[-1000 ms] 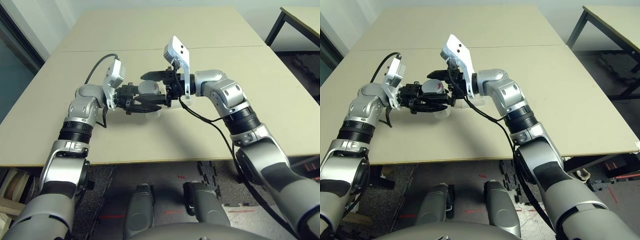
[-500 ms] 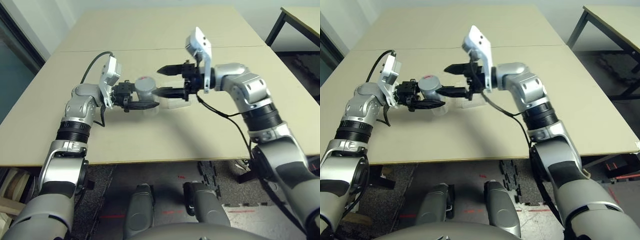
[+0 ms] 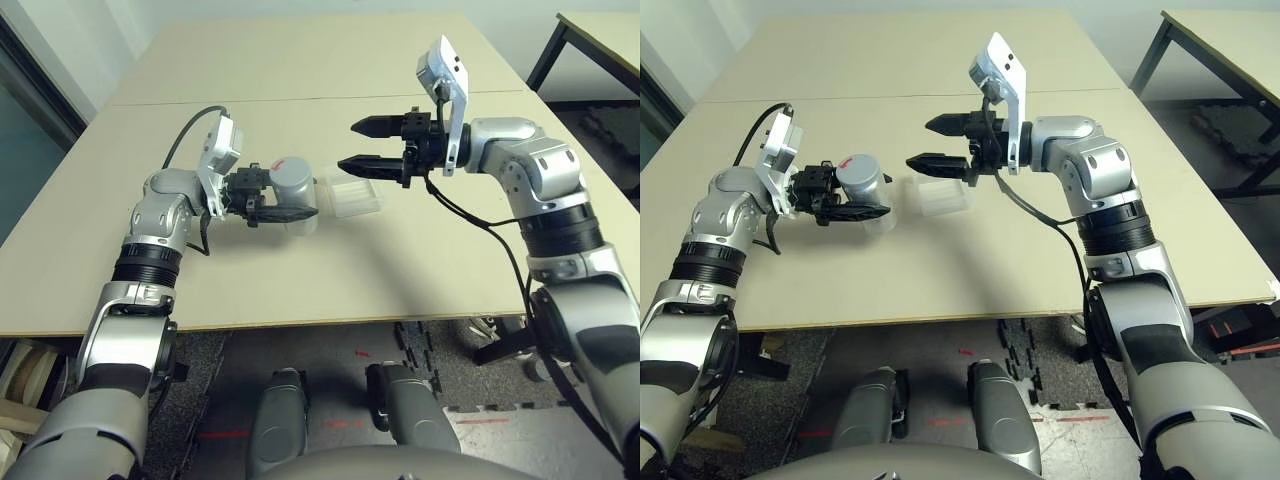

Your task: Pour the medicine from the bottle into the box.

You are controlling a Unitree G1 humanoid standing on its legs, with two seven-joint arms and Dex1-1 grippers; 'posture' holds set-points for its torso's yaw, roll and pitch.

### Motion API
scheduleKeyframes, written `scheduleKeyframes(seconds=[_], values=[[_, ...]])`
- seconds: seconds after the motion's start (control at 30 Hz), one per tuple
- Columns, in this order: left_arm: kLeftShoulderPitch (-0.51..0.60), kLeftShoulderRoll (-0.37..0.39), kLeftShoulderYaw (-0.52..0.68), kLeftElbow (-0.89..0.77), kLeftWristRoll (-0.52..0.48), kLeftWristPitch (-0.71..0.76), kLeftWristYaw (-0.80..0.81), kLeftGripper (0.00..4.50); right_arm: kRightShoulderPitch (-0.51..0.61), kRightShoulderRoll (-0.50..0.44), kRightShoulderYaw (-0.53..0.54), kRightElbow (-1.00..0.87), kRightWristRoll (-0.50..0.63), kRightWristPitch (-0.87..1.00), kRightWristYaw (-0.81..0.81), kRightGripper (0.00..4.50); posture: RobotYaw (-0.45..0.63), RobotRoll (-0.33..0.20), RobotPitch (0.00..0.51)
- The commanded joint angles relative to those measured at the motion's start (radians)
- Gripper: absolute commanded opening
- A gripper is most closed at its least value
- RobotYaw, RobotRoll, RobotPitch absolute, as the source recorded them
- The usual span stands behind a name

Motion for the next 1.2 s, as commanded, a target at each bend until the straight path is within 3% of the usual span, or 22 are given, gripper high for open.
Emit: scheduleKeyframes(seconds=[0.03, 0.57, 1.17, 1.2], values=[[0.001, 0.000, 0.000, 0.020, 0.014, -0.009, -0.001, 2.64, -0.010, 0.025, 0.022, -0.034, 0.021, 0.027, 0.002, 4.50, -0.07, 0.000, 0.093], [0.020, 0.007, 0.000, 0.009, 0.010, -0.007, -0.007, 2.64, -0.047, 0.124, 0.105, 0.032, -0.049, -0.037, -0.002, 4.50, -0.06, 0.000, 0.097], [0.025, 0.005, -0.002, 0.007, 0.009, -0.007, -0.013, 2.64, -0.061, 0.145, 0.142, 0.096, -0.111, -0.116, 0.008, 4.50, -0.05, 0.000, 0.097], [0.024, 0.006, -0.002, 0.007, 0.010, -0.007, -0.013, 2.64, -0.061, 0.146, 0.142, 0.096, -0.112, -0.116, 0.009, 4.33, -0.05, 0.000, 0.098]])
